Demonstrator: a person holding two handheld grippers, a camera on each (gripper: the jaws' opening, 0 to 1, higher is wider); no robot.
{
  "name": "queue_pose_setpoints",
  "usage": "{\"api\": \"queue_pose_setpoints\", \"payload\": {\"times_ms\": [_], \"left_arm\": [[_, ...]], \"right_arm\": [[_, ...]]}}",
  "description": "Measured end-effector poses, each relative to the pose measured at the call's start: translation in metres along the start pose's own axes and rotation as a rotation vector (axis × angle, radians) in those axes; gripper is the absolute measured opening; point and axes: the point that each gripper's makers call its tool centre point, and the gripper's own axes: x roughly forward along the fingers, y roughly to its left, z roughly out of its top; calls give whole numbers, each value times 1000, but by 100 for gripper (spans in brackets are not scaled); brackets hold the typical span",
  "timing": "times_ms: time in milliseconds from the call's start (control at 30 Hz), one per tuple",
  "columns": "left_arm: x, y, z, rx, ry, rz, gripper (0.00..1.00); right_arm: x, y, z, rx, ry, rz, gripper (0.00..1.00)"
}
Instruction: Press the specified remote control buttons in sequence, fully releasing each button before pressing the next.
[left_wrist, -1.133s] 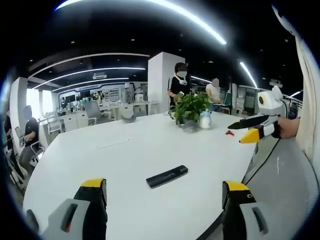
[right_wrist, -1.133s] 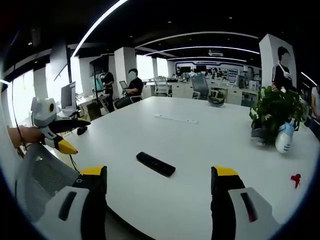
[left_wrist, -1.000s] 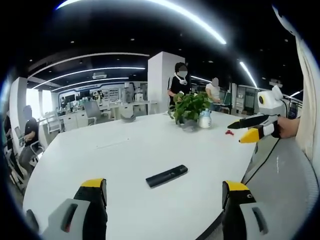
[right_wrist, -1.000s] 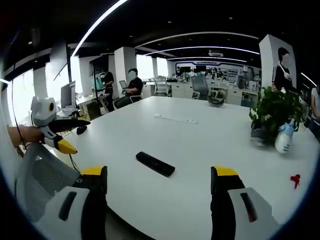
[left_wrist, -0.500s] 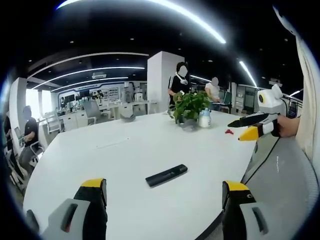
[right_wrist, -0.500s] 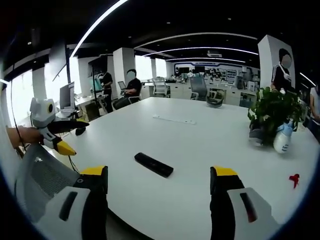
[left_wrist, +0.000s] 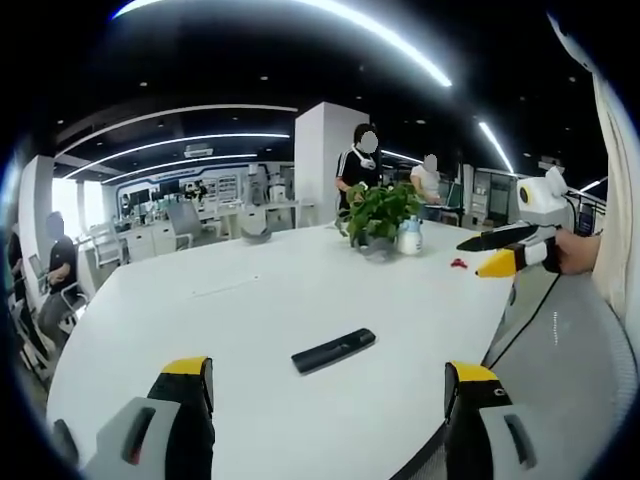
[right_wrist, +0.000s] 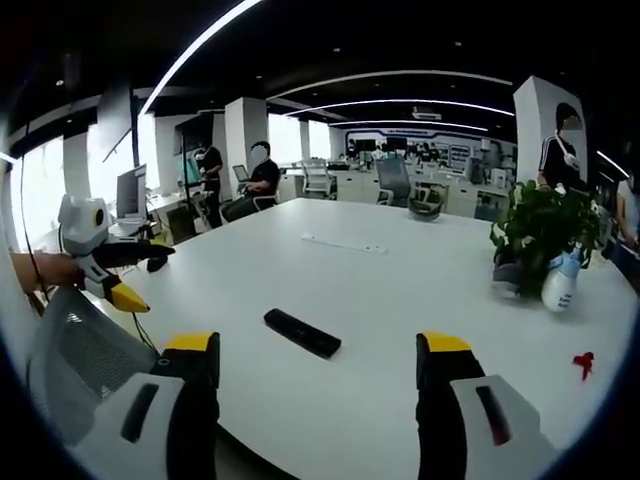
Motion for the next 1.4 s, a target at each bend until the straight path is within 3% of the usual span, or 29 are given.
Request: {"api": "queue_pose_setpoints", "payload": {"times_ms": [633, 800, 1067, 1400], "left_arm": [[1, -2, -2, 0, 9, -12, 100], [5, -12, -6, 26, 41, -53, 100], [5, -15, -10, 36, 58, -65, 100], [9, -21, -24, 87, 151, -73, 100]], "right_arm": [[-1, -2, 2, -5, -11, -10, 82], [-1, -3, 4, -10, -18, -13, 82], [-3, -4, 5, -8, -29, -19, 82], [-5, -6, 9, -7, -48, -31, 82]]}}
